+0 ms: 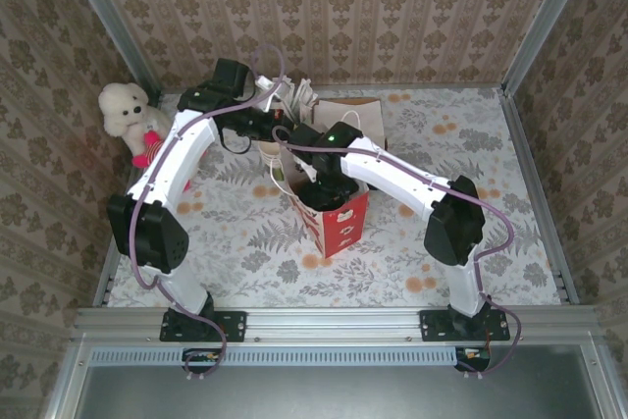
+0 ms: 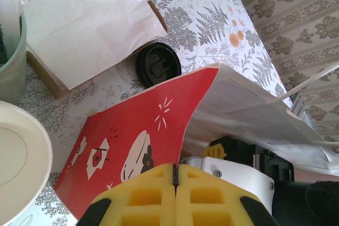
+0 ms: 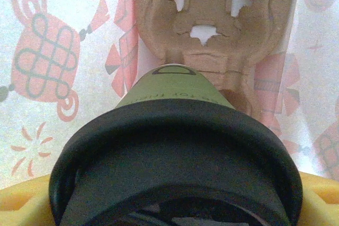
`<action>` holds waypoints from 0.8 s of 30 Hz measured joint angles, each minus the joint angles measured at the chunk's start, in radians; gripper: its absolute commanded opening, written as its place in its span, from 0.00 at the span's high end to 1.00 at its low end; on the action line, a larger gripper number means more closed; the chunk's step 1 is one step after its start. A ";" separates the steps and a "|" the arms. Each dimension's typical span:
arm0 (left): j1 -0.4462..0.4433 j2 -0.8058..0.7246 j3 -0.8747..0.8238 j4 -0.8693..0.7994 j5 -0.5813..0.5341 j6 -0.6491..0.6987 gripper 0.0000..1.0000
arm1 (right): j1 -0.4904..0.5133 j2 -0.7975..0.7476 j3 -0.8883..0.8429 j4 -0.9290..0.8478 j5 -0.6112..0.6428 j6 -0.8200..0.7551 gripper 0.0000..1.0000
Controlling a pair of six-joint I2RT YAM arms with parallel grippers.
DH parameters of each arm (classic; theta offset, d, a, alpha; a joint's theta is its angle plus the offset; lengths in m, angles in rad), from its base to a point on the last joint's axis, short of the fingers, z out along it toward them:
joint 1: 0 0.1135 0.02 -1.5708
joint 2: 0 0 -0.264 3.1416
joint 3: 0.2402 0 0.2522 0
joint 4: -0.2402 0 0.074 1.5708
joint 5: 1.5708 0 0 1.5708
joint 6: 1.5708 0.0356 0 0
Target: Pack the takeout coffee
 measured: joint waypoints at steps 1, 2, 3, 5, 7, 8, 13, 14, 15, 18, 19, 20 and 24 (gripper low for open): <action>0.000 0.000 0.000 0.000 0.000 0.000 1.00 | 0.000 0.000 -0.002 0.000 0.000 -0.002 0.51; 0.000 0.000 0.000 0.000 -0.001 0.000 1.00 | 0.000 0.000 -0.005 0.001 0.000 -0.002 0.51; 0.000 0.000 0.000 0.000 -0.001 0.000 1.00 | 0.000 -0.001 -0.008 0.003 0.000 -0.002 0.50; 0.000 0.000 0.000 0.000 -0.002 0.000 1.00 | 0.000 -0.008 -0.016 0.008 0.000 -0.005 0.51; 0.001 0.000 0.000 0.001 -0.003 0.000 1.00 | 0.000 -0.018 -0.031 0.014 -0.001 -0.007 0.51; 0.001 0.000 0.000 0.002 -0.004 0.000 1.00 | 0.000 -0.024 -0.040 0.020 -0.001 -0.010 0.51; 0.006 -0.002 -0.005 0.008 -0.004 -0.001 1.00 | 0.000 -0.045 -0.073 0.039 -0.001 -0.020 0.51; 0.008 -0.003 -0.008 0.012 -0.004 -0.001 1.00 | 0.000 -0.048 -0.077 0.043 -0.001 -0.021 0.51; 0.008 -0.006 -0.014 0.016 -0.004 -0.001 1.00 | 0.000 -0.049 -0.082 0.049 -0.001 -0.021 0.51; 0.010 -0.011 -0.022 0.026 -0.004 -0.001 1.00 | 0.000 -0.054 -0.090 0.057 0.000 -0.021 0.51; 0.010 -0.012 -0.022 0.027 -0.004 -0.001 1.00 | 0.000 -0.054 -0.090 0.058 0.000 -0.020 0.51; 0.010 -0.013 -0.023 0.027 -0.004 -0.002 1.00 | 0.000 -0.054 -0.090 0.059 0.000 -0.021 0.51; 0.010 -0.013 -0.027 0.031 -0.004 -0.001 1.00 | 0.000 -0.057 -0.094 0.061 0.000 -0.021 0.51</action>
